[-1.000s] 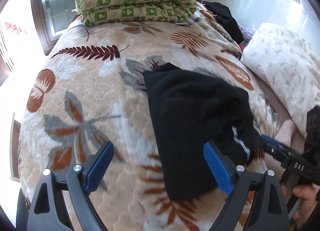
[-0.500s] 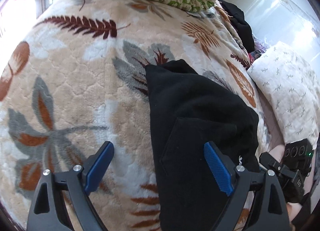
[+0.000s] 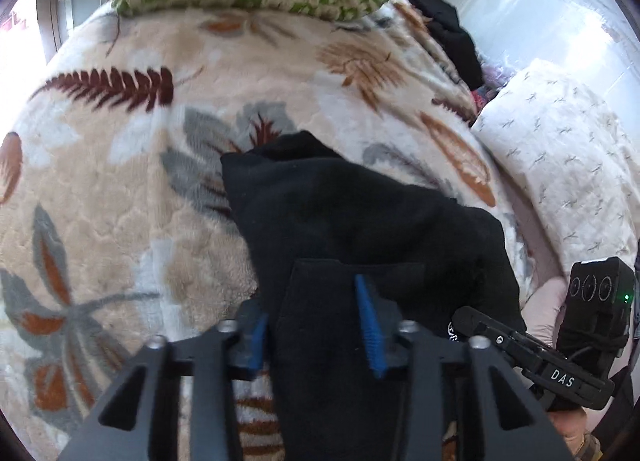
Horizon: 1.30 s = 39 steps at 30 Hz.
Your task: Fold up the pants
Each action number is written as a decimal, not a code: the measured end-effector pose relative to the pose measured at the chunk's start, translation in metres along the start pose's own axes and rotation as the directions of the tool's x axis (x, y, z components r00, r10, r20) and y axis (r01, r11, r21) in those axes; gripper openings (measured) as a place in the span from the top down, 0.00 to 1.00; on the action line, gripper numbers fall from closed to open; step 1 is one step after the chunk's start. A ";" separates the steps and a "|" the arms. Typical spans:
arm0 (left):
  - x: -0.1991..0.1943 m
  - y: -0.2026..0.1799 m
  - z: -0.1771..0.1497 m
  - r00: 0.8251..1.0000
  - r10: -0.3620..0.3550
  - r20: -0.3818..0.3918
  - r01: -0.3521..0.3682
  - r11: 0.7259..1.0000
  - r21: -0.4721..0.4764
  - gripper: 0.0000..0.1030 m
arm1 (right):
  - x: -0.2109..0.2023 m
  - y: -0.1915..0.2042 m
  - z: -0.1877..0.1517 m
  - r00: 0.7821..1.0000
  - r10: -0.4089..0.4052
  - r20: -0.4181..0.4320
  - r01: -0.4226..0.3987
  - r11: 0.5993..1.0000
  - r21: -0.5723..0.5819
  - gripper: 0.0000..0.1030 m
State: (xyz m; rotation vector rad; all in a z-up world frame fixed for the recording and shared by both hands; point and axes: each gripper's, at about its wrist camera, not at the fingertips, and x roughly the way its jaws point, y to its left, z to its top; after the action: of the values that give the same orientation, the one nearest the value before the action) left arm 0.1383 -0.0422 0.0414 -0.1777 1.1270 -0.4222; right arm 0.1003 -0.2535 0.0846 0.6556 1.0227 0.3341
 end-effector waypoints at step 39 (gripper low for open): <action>0.039 0.100 0.142 0.990 0.061 0.128 -0.051 0.995 -0.083 0.60 | 0.146 0.042 0.162 0.998 -0.055 -0.001 0.054 0.985 -0.165 0.66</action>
State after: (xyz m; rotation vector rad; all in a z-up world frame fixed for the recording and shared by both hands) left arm 0.3047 0.0221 0.0343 -0.2394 1.0182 -0.3115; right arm 0.3144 -0.1984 0.0703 0.4770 1.0044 0.3683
